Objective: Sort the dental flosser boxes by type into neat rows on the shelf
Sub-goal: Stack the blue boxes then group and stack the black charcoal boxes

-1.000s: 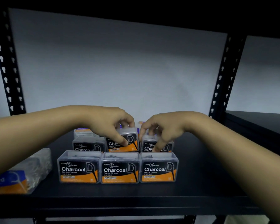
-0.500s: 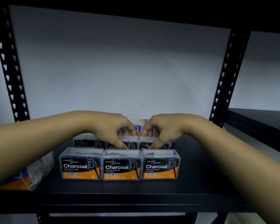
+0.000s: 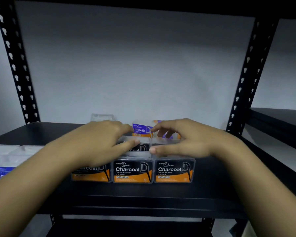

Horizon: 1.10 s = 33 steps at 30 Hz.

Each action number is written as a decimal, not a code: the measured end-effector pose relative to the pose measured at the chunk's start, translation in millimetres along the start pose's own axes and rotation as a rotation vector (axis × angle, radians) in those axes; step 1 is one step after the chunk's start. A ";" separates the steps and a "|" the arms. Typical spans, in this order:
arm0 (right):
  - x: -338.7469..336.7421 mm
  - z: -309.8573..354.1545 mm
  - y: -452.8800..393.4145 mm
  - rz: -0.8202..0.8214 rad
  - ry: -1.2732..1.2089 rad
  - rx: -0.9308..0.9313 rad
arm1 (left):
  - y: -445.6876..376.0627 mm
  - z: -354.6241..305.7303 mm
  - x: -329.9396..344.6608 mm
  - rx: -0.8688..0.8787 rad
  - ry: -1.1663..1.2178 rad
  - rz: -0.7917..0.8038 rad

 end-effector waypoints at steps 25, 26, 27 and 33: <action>30.4 16.2 7.7 -0.053 0.019 -0.041 | 25.6 18.5 8.0 -0.172 0.317 -0.217; 29.5 17.3 7.6 -0.049 0.012 -0.041 | 26.5 18.1 10.2 -0.175 0.275 -0.194; 29.4 18.3 7.0 -0.044 0.009 -0.040 | 27.6 17.4 12.3 -0.185 0.238 -0.181; 31.7 24.9 -0.8 -0.013 0.022 -0.024 | 27.7 21.1 17.3 -0.289 0.037 -0.239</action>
Point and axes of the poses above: each hand's wrist, its own y-axis away from the middle knuckle, its own x-axis out of the palm, z = x × y, the point moved 6 cm from there along -y, towards the middle knuckle, and after that the axes turned 7 degrees about y, right-handed, at the moved point
